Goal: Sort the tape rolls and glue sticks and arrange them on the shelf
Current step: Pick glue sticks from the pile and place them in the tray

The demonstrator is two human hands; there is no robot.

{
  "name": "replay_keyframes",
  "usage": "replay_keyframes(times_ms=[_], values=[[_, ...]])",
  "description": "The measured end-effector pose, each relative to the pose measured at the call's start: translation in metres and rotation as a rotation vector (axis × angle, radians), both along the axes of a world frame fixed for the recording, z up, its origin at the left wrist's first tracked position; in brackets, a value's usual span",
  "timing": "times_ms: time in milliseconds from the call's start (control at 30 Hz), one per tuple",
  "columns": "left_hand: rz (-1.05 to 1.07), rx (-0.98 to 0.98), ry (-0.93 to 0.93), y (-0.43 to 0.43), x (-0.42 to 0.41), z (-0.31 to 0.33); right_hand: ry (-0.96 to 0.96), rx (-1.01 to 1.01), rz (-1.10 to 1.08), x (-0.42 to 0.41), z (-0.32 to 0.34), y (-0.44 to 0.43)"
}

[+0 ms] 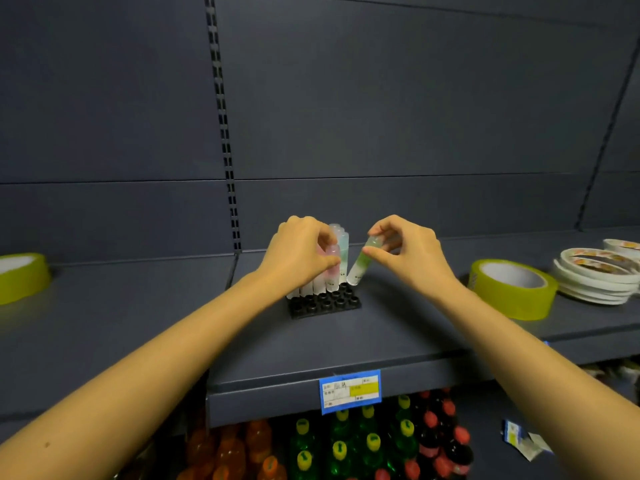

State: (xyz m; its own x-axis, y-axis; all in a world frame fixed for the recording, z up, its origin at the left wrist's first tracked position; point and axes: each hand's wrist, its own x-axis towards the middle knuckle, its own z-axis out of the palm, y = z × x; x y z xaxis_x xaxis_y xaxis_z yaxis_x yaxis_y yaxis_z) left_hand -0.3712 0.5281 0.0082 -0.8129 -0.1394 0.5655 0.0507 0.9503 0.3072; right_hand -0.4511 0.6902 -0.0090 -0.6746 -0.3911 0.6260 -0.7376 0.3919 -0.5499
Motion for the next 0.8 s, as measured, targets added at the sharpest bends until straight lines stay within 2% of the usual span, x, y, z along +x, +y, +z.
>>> replay_keyframes(times_ms=[233,333,467,567,700,800], values=[[0.219,-0.396,-0.025,0.016,-0.009,-0.011,-0.004,0.081,0.161,-0.021,0.002,-0.008],[0.296,-0.435,-0.037,0.021,-0.011,-0.017,0.035,0.118,0.189,-0.023,0.0,-0.014],[0.345,-0.507,-0.067,0.029,-0.015,-0.007,0.208,0.275,0.095,-0.026,0.005,-0.02],[0.373,-0.503,-0.111,0.027,-0.011,0.002,0.271,0.372,0.058,-0.03,0.009,-0.02],[0.477,-0.352,-0.01,0.019,0.014,0.003,0.272,0.469,0.079,-0.032,0.022,-0.016],[0.58,-0.287,-0.013,0.01,0.041,0.002,0.374,0.478,0.049,-0.026,0.035,-0.02]])
